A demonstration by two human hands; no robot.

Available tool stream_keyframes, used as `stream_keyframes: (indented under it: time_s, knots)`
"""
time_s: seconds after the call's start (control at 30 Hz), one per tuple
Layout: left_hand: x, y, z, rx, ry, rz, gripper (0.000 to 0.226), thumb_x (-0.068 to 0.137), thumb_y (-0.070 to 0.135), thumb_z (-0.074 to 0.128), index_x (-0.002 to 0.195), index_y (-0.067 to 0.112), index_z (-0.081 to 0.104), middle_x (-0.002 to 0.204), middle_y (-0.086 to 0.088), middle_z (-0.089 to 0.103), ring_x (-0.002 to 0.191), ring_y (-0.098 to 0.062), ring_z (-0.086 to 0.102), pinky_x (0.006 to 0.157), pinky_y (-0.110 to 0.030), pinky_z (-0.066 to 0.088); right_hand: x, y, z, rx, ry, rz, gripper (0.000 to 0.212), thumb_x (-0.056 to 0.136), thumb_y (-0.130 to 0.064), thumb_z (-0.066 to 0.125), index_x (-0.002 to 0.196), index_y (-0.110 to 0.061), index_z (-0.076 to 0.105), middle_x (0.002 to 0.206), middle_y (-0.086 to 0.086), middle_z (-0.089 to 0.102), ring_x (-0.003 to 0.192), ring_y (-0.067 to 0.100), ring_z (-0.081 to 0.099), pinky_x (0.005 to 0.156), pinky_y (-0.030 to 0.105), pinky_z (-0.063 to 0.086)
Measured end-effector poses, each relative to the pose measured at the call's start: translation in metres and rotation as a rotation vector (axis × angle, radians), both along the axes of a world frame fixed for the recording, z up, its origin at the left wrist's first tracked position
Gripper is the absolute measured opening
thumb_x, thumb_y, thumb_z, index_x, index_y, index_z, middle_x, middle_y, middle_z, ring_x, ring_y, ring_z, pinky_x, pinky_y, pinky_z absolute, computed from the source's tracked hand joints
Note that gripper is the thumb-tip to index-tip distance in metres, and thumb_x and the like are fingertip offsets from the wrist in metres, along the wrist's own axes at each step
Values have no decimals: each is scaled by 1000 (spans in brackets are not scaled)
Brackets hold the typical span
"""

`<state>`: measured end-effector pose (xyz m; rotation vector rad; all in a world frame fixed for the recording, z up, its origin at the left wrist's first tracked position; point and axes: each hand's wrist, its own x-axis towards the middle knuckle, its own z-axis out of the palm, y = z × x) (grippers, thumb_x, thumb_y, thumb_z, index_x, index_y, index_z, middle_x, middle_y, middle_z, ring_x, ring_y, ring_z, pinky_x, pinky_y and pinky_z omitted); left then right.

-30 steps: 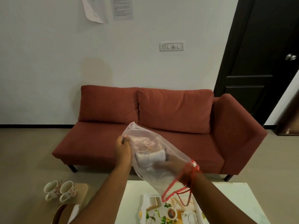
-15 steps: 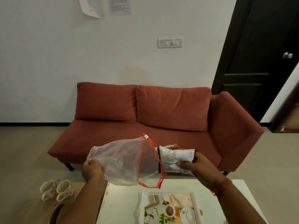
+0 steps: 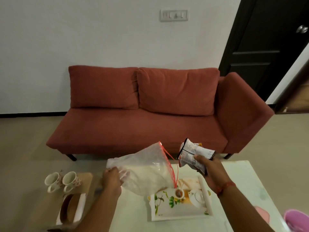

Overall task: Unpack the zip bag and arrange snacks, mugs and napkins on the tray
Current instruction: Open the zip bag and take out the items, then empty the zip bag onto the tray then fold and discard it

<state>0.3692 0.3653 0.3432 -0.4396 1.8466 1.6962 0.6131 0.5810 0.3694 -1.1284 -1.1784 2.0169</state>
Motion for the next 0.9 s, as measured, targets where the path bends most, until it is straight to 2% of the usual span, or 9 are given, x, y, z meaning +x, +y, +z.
stream_keyframes:
  time_s: [0.13,0.23,0.33,0.4,0.47,0.57,0.67,0.77,0.9]
  knots:
    - [18,0,-28,35,-62,-168,34,99,10,48,131,-3,48,112,-20,63,95,-26,62,99,-48,47,-2,-18,-40,-108,-120,-35,34,94,1,58,126,-11,62,120,14,71,107,35,69,94,51,55]
    - [35,2,-52,26,-91,-178,20,98,6,50,116,0,54,117,-22,63,92,-24,64,101,-48,48,2,-23,-72,-170,-213,-43,30,94,-2,58,119,-18,64,110,9,73,94,29,73,78,42,61]
    - [58,-2,-74,43,-161,-130,9,97,6,52,105,8,56,119,-17,63,99,-28,64,87,-38,51,8,-20,-100,-222,-279,-29,25,94,-1,58,104,-23,66,91,2,74,77,19,72,63,33,60]
    - [77,-4,-86,21,-135,-93,14,95,5,57,109,6,56,115,-18,66,106,-34,65,85,-37,52,14,-12,-132,-224,-358,13,21,91,-3,63,96,-22,70,85,2,74,76,22,72,76,43,62]
    - [93,-3,-95,-3,-106,-49,24,93,4,60,116,1,55,115,-20,68,107,-36,66,92,-42,51,21,-2,-171,-136,-514,117,22,87,-6,64,102,-20,71,88,7,73,78,27,70,84,51,60]
    - [115,3,-114,6,-101,1,36,92,3,61,125,-6,50,118,-22,67,109,-37,66,95,-43,50,28,20,-234,37,-792,372,36,82,-14,62,118,-21,67,100,6,74,89,26,68,78,36,57]
    - [132,7,-135,-1,-82,21,26,93,3,59,118,-3,53,120,-21,68,103,-32,71,89,-37,52,24,38,-287,226,-960,566,48,87,-17,60,134,-20,58,118,10,69,105,27,65,84,31,51]
    - [150,12,-145,-25,-52,36,23,94,4,59,115,-2,55,115,-17,71,103,-30,71,97,-41,50,17,49,-328,445,-1082,692,62,91,-5,51,150,-21,38,138,16,50,126,34,52,103,39,46]
    - [169,21,-149,-47,0,63,20,93,2,57,113,0,58,109,-17,72,103,-33,70,98,-46,49,17,43,-355,566,-1144,897,72,90,4,44,155,-13,19,160,21,14,146,45,17,118,46,28]
